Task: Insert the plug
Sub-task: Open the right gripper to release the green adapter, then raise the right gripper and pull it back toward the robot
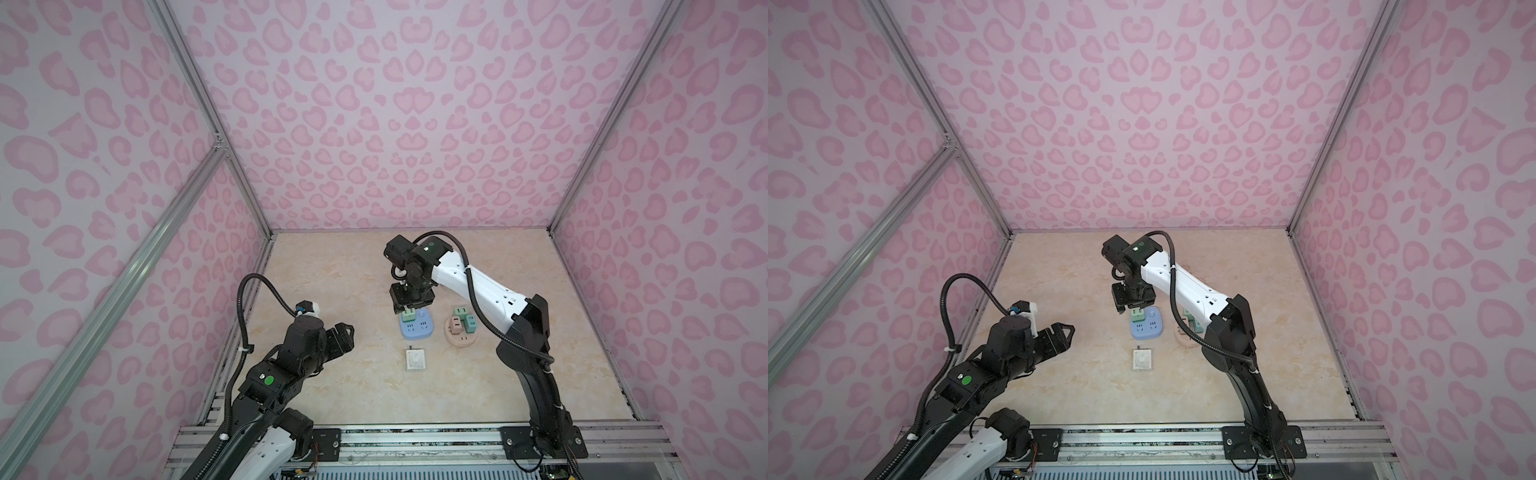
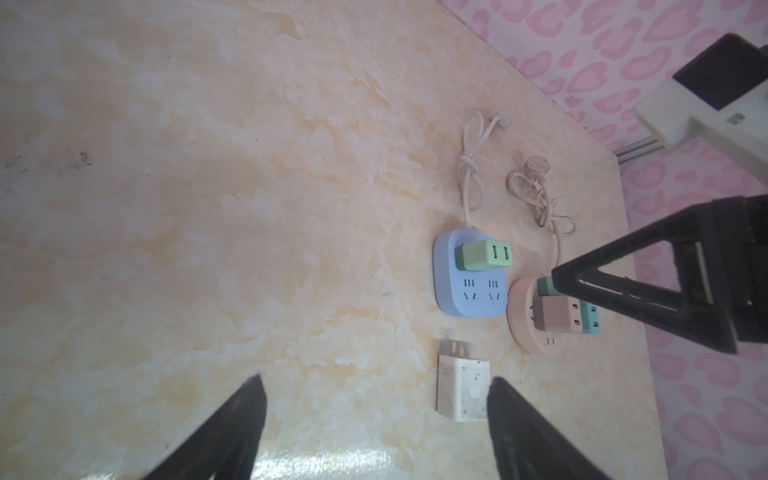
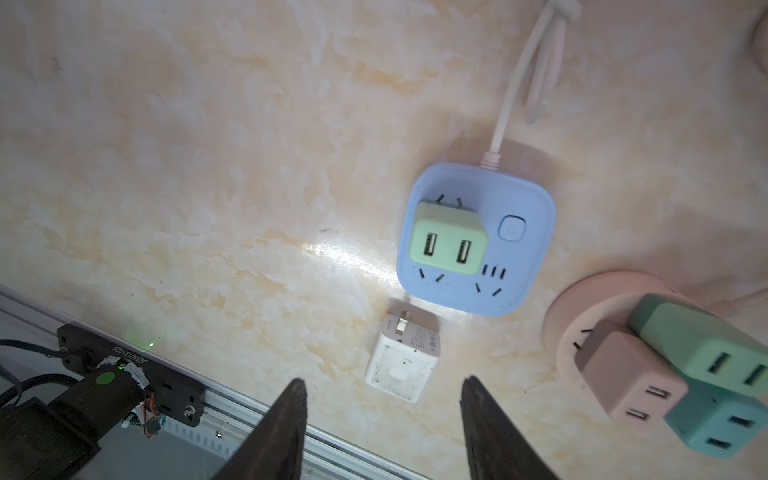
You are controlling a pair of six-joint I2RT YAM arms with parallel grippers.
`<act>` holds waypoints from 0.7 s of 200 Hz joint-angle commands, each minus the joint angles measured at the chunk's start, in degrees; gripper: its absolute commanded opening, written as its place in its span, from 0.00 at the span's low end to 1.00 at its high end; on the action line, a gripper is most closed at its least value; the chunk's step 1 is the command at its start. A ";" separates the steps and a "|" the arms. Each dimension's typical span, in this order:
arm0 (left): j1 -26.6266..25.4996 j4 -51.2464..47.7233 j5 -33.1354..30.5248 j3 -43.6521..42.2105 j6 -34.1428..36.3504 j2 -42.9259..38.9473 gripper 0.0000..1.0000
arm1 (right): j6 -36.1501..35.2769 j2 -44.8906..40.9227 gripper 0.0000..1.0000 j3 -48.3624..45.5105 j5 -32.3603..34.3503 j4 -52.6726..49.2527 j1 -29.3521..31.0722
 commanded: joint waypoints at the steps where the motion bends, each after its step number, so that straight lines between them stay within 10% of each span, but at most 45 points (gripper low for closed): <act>1: 0.08 -2.00 -3.62 1.14 -1.25 -0.79 0.92 | -1.10 -8.98 0.78 -11.16 5.67 12.73 1.92; 35: 0.09 -2.07 -5.49 0.55 -3.05 0.01 0.98 | 3.20 -24.30 0.81 -31.59 6.25 31.78 3.05; 140: -0.02 2.76 -4.59 -2.50 -5.03 -0.71 0.98 | 4.34 -24.26 0.90 -38.47 23.30 22.29 15.64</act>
